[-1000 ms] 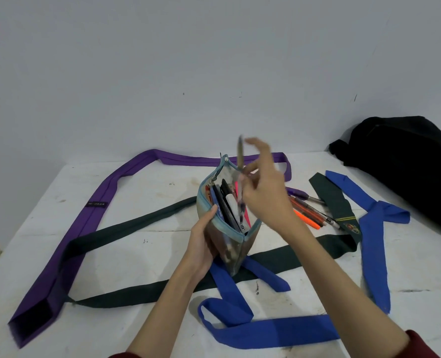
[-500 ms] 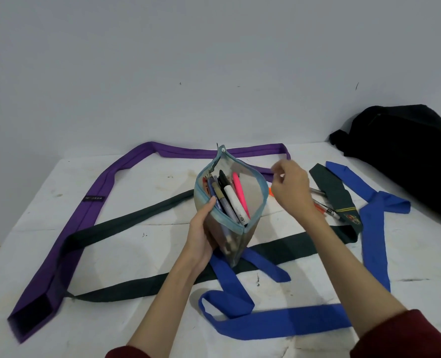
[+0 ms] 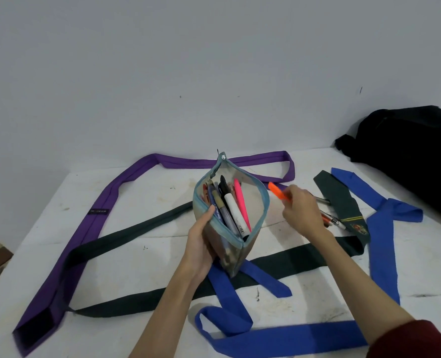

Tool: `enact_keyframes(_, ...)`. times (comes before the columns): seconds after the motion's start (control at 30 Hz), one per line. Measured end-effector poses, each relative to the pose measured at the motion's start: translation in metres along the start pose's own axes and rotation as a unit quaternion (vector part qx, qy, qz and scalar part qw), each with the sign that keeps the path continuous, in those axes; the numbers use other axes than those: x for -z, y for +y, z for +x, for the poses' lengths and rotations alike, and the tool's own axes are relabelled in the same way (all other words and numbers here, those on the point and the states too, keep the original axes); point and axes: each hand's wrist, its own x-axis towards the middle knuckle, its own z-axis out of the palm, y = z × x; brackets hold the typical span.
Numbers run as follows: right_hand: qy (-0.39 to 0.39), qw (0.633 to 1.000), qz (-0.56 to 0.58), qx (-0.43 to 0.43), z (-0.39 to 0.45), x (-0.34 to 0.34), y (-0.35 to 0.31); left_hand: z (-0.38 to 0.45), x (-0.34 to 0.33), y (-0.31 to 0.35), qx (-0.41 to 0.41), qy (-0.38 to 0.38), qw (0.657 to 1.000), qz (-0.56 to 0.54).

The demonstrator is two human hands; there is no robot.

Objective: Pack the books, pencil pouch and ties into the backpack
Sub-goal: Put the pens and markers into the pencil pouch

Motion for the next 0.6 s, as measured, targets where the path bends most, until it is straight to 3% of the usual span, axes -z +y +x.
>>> enact_keyframes(0.07, 0.09, 0.985, 0.145, -0.01, 0.003, 0.015, -0.017, 0.004, -0.009, 0.002, -0.001, 0.0, 1.0, 0.002)
enact_keyframes(0.17, 0.228, 0.929, 0.292, 0.017, 0.002, 0.052, -0.05, 0.012, -0.023, 0.0, 0.0, -0.001, 1.0, 0.014)
enact_keyframes(0.23, 0.26, 0.901, 0.345, 0.048, -0.001, 0.076, -0.066, 0.019, -0.033, -0.003, 0.005, -0.008, 1.0, 0.025)
enact_keyframes(0.43, 0.216, 0.92, 0.292, 0.149, -0.016, 0.093, -0.087, 0.033, -0.042, -0.018, 0.022, -0.029, 0.998, 0.043)
enact_keyframes(0.53, 0.106, 0.941, 0.295, 0.128, -0.018, 0.084, -0.083, 0.035, -0.04, -0.022, 0.026, -0.03, 0.999, 0.027)
enact_keyframes(0.6, 0.027, 0.97, 0.212, 0.115, -0.016, 0.072, -0.079, 0.035, -0.039, -0.022, 0.022, -0.027, 0.999, 0.01)
